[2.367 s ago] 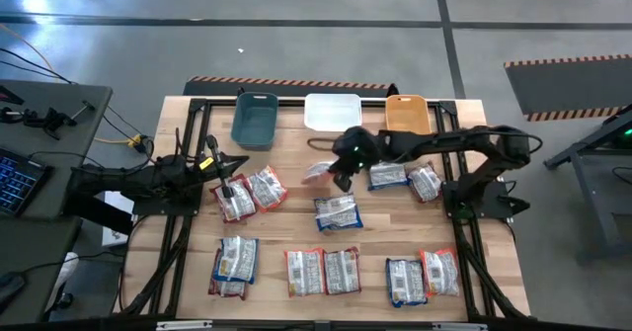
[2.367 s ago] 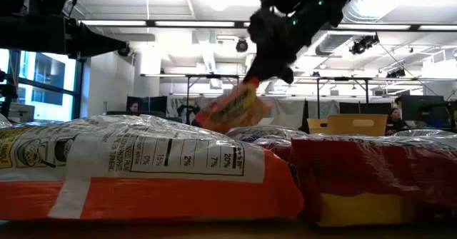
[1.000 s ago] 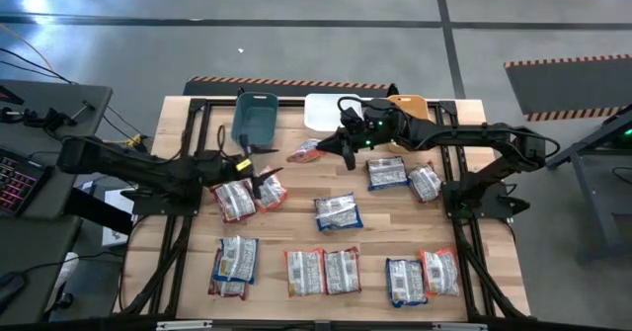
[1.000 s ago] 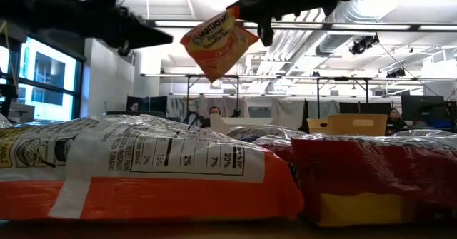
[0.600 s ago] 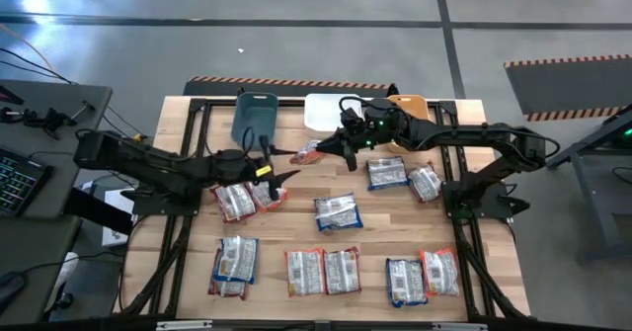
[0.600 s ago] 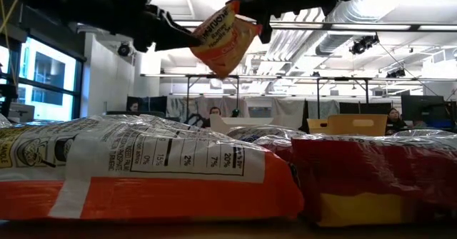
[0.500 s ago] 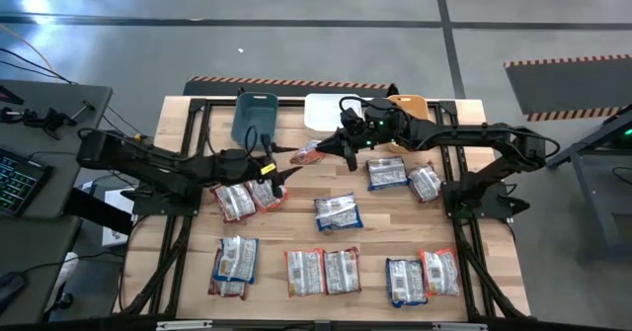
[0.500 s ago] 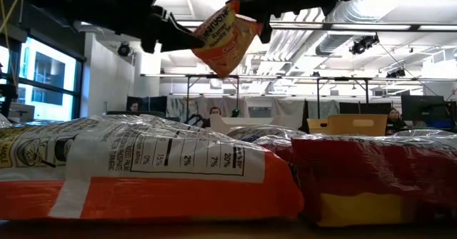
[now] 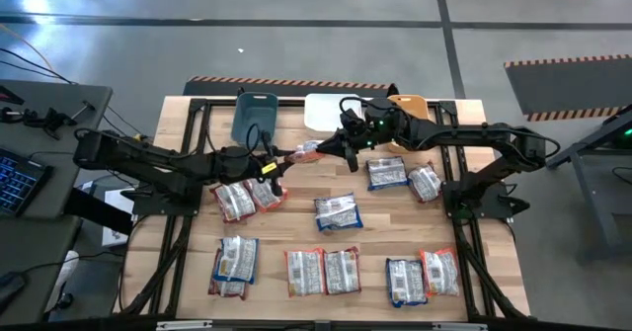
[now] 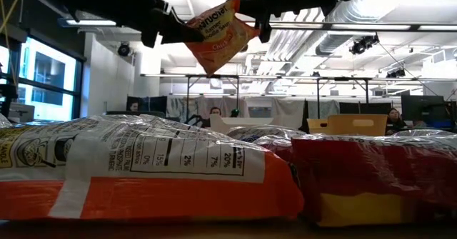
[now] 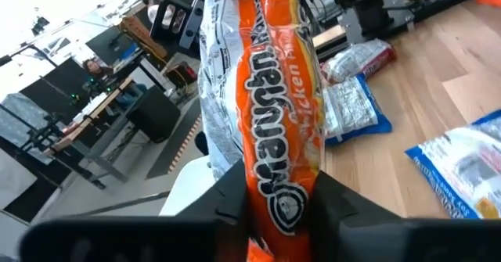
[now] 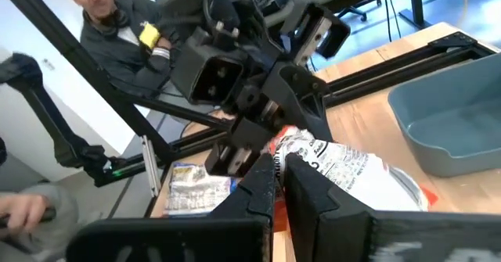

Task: Sort Maruchan noodles
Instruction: Put the top right orange noodle pack into the blue bin

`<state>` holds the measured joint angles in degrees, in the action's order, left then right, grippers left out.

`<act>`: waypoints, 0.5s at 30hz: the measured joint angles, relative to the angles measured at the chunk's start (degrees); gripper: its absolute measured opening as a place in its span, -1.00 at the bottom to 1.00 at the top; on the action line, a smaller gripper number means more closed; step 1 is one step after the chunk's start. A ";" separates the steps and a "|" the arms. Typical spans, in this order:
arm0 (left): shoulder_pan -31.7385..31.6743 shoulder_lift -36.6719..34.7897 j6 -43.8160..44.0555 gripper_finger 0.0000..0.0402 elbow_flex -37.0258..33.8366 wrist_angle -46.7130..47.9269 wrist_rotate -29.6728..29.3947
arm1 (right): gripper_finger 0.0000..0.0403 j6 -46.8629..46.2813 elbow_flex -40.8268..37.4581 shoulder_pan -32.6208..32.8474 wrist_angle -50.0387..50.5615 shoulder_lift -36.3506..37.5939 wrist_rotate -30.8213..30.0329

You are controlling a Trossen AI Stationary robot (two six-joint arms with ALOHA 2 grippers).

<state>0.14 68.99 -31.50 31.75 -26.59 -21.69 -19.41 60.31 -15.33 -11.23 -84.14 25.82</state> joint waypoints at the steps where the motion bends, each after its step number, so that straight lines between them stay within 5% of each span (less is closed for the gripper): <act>1: -0.03 -0.50 -0.45 -0.76 0.46 1.64 -0.01 | -0.97 0.23 0.00 0.00 0.43 0.00 -0.08; 15: -4.60 -9.37 -1.78 -0.86 11.18 30.36 0.59 | -0.31 9.09 0.02 -0.47 9.11 4.08 -6.31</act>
<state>-4.46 59.62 -33.28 42.93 3.77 -21.10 -10.31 60.34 -15.80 -2.12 -80.06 19.52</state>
